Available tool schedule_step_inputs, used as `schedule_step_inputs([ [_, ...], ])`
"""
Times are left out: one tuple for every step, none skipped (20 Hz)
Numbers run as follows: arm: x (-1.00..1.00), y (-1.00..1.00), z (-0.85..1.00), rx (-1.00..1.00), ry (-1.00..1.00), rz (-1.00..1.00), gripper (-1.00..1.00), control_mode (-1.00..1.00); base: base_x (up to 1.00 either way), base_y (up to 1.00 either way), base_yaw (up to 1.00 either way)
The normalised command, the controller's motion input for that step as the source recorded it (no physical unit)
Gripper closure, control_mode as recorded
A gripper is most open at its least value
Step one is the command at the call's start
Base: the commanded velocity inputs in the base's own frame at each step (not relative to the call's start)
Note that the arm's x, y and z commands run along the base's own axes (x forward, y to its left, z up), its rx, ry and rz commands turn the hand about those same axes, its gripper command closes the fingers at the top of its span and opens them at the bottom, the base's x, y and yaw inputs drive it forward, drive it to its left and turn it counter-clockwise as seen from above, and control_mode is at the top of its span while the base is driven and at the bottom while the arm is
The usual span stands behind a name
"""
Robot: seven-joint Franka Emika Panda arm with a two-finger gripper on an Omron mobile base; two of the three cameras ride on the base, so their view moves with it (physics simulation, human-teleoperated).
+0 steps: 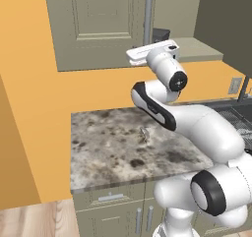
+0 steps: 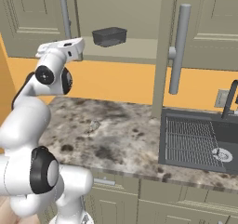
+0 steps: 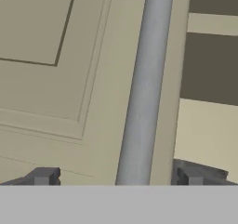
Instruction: Retrieve the tupperware from the cabinet, then place the raw meat into the tupperware to avoid contamination.
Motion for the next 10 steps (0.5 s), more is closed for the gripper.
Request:
schedule_step_inputs([
  [0.19,0.0,-0.01,0.0,0.0,0.0,-1.0,-1.0,0.0,0.0,0.0],
  [0.18,0.01,-0.01,0.0,0.0,0.0,-1.0,-1.0,0.0,0.0,0.0],
  [0.18,0.01,-0.01,0.0,0.0,0.0,-1.0,-1.0,0.0,0.0,0.0],
  [0.19,0.01,-0.01,0.0,0.0,0.0,-1.0,-1.0,0.0,0.0,0.0],
  [0.19,0.01,-0.01,0.0,0.0,0.0,-1.0,-1.0,0.0,0.0,0.0],
  [0.19,0.02,-0.02,0.0,0.0,0.0,-1.0,-1.0,0.0,0.0,0.0],
  [0.19,0.02,-0.01,0.0,0.0,0.0,-1.0,-1.0,0.0,0.0,0.0],
  [0.19,0.01,-0.02,0.0,0.0,0.0,-1.0,-1.0,0.0,0.0,0.0],
  [0.19,0.0,-0.02,0.0,0.0,0.0,-1.0,-1.0,0.0,0.0,0.0],
  [0.19,0.0,-0.02,0.0,0.0,0.0,-1.0,-1.0,0.0,0.0,0.0],
])
